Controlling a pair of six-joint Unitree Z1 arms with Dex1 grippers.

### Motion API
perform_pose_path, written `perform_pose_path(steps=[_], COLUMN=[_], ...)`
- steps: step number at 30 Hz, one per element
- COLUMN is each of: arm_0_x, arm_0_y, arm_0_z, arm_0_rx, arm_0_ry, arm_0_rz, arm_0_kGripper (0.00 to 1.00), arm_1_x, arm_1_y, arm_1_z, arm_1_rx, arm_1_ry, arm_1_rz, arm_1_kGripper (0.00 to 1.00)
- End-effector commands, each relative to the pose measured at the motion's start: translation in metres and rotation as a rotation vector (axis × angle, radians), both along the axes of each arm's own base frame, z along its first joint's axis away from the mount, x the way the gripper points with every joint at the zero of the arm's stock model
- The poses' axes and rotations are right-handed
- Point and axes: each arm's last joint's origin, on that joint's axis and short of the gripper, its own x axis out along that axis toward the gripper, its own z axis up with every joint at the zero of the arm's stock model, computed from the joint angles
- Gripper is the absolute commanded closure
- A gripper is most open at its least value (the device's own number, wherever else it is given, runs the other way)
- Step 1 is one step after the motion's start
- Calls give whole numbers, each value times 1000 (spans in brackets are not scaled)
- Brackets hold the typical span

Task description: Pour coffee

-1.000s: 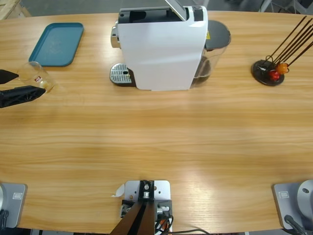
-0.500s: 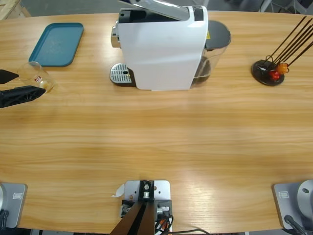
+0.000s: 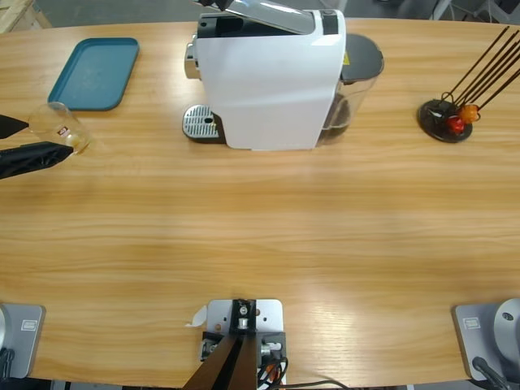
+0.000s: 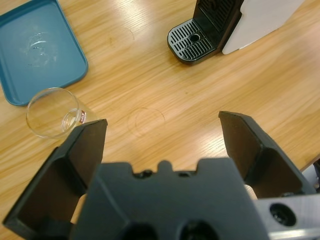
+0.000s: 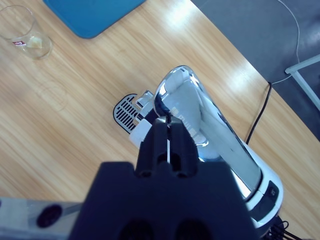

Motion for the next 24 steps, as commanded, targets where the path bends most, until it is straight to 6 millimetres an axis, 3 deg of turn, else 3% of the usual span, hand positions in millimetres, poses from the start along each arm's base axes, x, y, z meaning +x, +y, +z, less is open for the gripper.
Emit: perform_pose_path(steps=[1, 24], arm_0_x=[-7, -7], arm_0_y=[3, 3], arm_0_z=[-7, -8], arm_0_rx=[-12, -13], arm_0_ry=[11, 13], arm_0_rz=[-11, -14], arm_0_kGripper=[36, 36], arm_1_x=[24, 37], arm_1_y=[13, 16], arm_1_z=[-58, -72], arm_1_rx=[-145, -163], arm_1_ry=[69, 92], arm_1_rz=[-37, -31], arm_1_kGripper=[1000, 1000])
